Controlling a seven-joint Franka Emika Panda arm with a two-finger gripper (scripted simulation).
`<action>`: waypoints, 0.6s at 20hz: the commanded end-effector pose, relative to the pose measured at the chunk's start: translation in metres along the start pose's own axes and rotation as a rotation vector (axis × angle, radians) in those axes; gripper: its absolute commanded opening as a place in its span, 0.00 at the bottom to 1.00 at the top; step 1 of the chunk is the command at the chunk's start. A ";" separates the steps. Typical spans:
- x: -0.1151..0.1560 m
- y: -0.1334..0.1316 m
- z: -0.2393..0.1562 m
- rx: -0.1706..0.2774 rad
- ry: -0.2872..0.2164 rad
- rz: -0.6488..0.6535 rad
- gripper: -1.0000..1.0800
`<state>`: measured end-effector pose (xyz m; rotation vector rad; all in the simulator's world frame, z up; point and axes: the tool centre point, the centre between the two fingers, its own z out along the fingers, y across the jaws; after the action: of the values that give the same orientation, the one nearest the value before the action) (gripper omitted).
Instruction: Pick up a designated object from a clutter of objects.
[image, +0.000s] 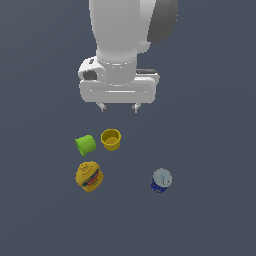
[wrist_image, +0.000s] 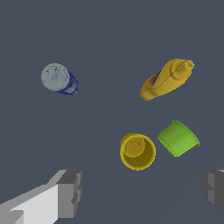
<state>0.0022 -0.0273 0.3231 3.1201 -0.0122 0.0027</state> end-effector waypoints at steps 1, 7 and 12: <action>0.000 0.000 0.000 0.000 0.000 0.000 0.96; 0.001 -0.002 -0.005 -0.014 0.013 -0.038 0.96; 0.002 -0.004 -0.007 -0.024 0.022 -0.066 0.96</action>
<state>0.0039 -0.0236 0.3301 3.0969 0.0811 0.0334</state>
